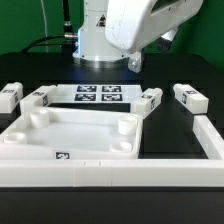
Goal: Assemble desk
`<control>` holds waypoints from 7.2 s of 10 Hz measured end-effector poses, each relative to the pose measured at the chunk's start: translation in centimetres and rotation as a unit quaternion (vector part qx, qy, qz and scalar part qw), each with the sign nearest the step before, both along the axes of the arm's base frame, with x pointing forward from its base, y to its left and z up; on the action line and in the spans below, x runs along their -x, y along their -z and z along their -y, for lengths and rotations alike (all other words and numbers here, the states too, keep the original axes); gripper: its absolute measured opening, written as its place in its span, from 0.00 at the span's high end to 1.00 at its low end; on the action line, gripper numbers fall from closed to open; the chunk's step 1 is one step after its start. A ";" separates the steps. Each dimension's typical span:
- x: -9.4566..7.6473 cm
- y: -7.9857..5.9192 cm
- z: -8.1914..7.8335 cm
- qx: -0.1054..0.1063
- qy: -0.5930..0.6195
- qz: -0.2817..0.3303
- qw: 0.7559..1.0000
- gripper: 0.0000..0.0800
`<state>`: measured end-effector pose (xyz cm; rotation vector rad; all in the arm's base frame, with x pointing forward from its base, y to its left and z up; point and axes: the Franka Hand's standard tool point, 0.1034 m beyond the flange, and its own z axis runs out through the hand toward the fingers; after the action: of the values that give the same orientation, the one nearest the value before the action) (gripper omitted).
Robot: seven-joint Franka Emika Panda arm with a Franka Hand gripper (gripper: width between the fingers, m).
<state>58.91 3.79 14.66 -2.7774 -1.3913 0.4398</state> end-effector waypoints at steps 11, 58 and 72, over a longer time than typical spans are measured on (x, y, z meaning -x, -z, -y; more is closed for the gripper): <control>5.4 5.1 5.5 -0.066 -0.113 0.020 0.991 0.19; 7.3 13.6 -2.9 -0.114 -0.274 0.039 0.954 0.91; 9.5 7.4 -4.8 -0.053 -0.045 0.080 0.994 0.19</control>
Offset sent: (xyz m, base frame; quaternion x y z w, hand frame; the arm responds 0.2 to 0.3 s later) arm 0.0000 0.0000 0.0000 0.0000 0.0000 0.0000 1.0000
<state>49.36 8.57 7.22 -2.7259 -1.5263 0.1422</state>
